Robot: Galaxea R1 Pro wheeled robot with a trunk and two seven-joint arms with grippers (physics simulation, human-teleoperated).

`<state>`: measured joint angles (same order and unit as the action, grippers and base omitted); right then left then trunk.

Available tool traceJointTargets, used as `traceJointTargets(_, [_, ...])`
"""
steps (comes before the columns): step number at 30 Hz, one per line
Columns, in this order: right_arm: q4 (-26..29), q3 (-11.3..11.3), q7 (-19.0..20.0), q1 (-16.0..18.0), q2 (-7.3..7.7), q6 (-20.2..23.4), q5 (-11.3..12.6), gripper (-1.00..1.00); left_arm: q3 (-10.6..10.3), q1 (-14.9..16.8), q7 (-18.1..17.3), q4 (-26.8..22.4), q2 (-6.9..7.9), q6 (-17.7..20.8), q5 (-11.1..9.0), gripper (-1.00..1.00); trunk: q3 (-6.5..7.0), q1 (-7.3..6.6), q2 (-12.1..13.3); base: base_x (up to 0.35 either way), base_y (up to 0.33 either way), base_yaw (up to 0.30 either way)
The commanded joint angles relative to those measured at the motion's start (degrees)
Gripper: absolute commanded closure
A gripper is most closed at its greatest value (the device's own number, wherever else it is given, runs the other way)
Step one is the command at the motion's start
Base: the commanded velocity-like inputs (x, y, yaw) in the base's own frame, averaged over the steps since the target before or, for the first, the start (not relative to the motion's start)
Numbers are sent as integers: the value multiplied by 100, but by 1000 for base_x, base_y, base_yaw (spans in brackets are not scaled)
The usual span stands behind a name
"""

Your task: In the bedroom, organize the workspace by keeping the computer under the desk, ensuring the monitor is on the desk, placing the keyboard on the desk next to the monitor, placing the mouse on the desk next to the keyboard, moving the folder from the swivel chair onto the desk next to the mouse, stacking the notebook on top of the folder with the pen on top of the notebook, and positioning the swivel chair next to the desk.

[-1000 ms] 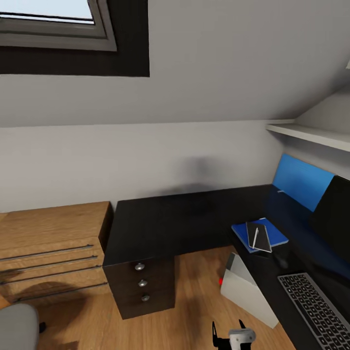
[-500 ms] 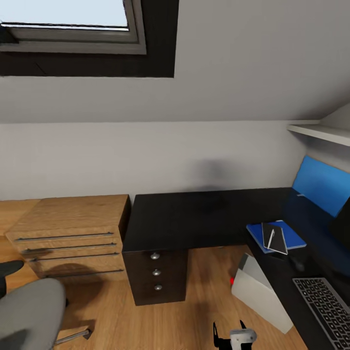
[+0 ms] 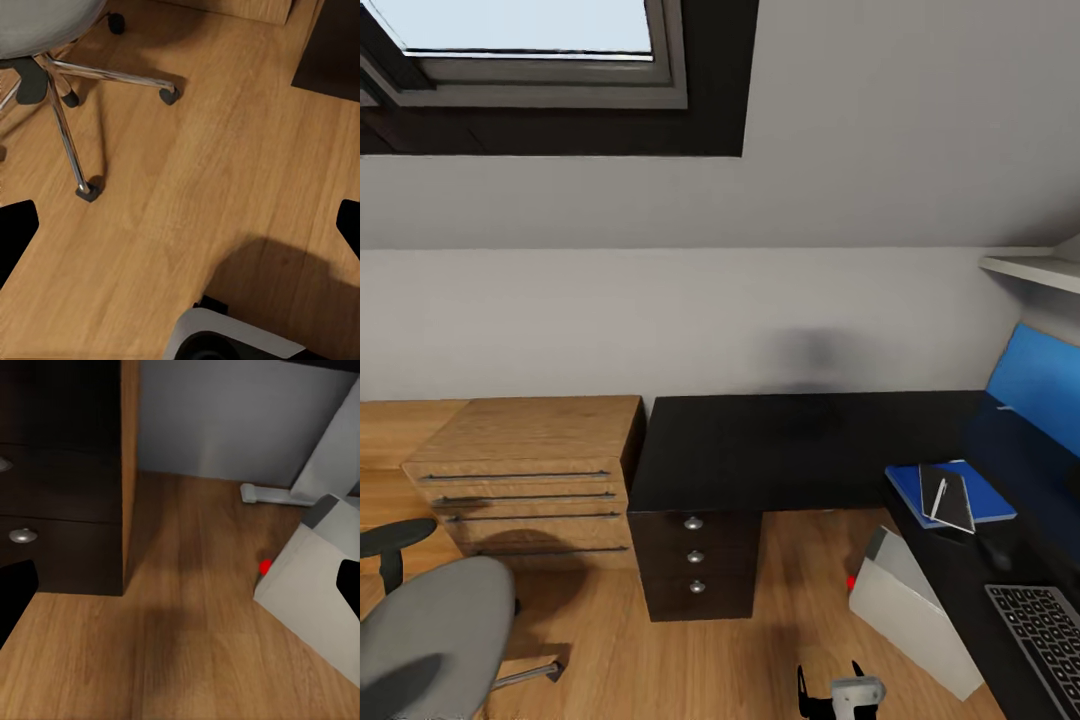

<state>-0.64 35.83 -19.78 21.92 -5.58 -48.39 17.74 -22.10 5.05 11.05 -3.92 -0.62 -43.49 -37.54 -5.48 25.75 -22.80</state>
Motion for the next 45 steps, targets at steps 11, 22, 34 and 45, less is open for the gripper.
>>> traceJointTargets(11, [-7,46,-34,5,5,-12,26,-100,-47,5,50,4,5,-11,1,-100,-12,3,-12,0,0,249])
traceJointTargets(22, [-10,54,-26,5,9,-20,15,-100,-48,5,39,4,4,-11,1,-100,-12,3,-12,0,0,279])
traceJointTargets(34, [-50,83,-43,-834,442,-1134,-116,-100,-52,5,37,0,17,-45,12,-100,-12,3,-12,0,0,279])
traceJointTargets(45, [-50,85,-19,-1014,464,-1161,-123,-100,-51,5,27,215,1,1049,-7,-100,-12,3,-12,0,0,279])
